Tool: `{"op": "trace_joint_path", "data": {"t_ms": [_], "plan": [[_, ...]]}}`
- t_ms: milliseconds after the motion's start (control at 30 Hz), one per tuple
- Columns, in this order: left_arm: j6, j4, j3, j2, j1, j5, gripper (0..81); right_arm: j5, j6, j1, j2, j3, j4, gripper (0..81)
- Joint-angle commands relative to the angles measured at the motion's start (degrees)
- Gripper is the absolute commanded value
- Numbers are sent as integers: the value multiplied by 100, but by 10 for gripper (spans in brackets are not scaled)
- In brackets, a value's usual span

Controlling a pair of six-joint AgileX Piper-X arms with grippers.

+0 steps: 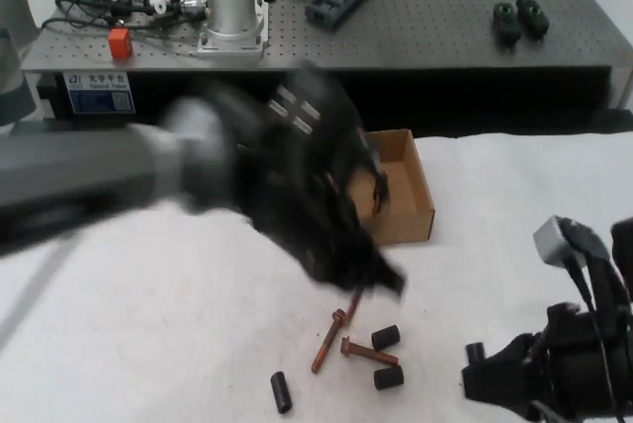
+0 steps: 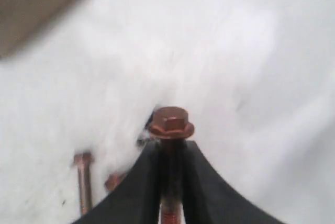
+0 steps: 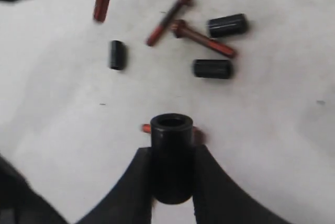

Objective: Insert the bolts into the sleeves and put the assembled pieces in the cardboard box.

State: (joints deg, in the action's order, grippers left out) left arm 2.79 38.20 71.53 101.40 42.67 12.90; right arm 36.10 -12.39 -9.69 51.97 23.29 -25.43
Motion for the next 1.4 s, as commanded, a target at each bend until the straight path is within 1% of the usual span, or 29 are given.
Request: {"op": "trace_joint_path", "data": {"t_ms": [0,33,100,167,233,300,400,500,733,900,1033,1067,1100,1133,1167,1200,1267,1300,1333,1367], "plan": [[1576,-3461,-1579,-1688,-513,1780,7,517,-319,-175,-60,-124,601,1],[1849,-4107,-1802,-1822,-549,2044,7,582,-471,-315,-31,-176,902,1],[2385,-5196,-2250,-2033,-567,2355,7,585,-666,-555,18,-230,1486,1],[2776,-5868,-2518,-2103,-567,2589,7,542,-885,-725,87,-230,2142,1],[3060,-6249,-2633,-2100,-567,2809,7,497,-1102,-803,171,-230,2813,1],[3189,-6302,-2676,-2100,-567,2856,7,481,-1270,-810,250,-230,3295,1],[3193,-6266,-2674,-2100,-567,2881,7,402,-1420,-810,325,-230,3668,1],[3193,-6266,-2674,-2100,-567,2898,7,165,-1419,-810,323,-230,3690,1],[3193,-6250,-2674,-2100,-567,3256,7,80,-1339,-810,323,-230,3748,1],[3193,-6227,-2674,-2100,-567,3456,7,27,-1339,-810,323,-230,4142,1],[3210,-6227,-2674,-2100,-567,3455,6,-84,-1339,-810,323,-230,4425,1],[3210,-6227,-2674,-2100,-567,3455,30,-141,-1339,-810,323,-230,4457,1],[3210,-6227,-2674,-2100,-567,3455,74,-219,-1339,-810,323,-230,4477,1],[3210,-6227,-2674,-2100,-567,3455,139,-280,-1339,-810,323,-230,4489,1],[3191,-6227,-2674,-2100,-567,3421,228,-368,-1339,-787,323,-230,4494,1],[3191,-6227,-2674,-2100,-567,3365,335,-478,-1339,-752,323,-230,4503,1],[3217,-6227,-2674,-2100,-567,3072,510,-720,-1299,-622,323,-230,4506,1],[3350,-6187,-2674,-2100,-583,2843,542,-872,-1138,-543,338,-211,4436,1],[3418,-6180,-2674,-2100,-607,2679,531,-1013,-921,-479,376,-143,4291,1],[3424,-6180,-2674,-2100,-636,2577,504,-1225,-698,-401,463,-17,4021,1]]}}
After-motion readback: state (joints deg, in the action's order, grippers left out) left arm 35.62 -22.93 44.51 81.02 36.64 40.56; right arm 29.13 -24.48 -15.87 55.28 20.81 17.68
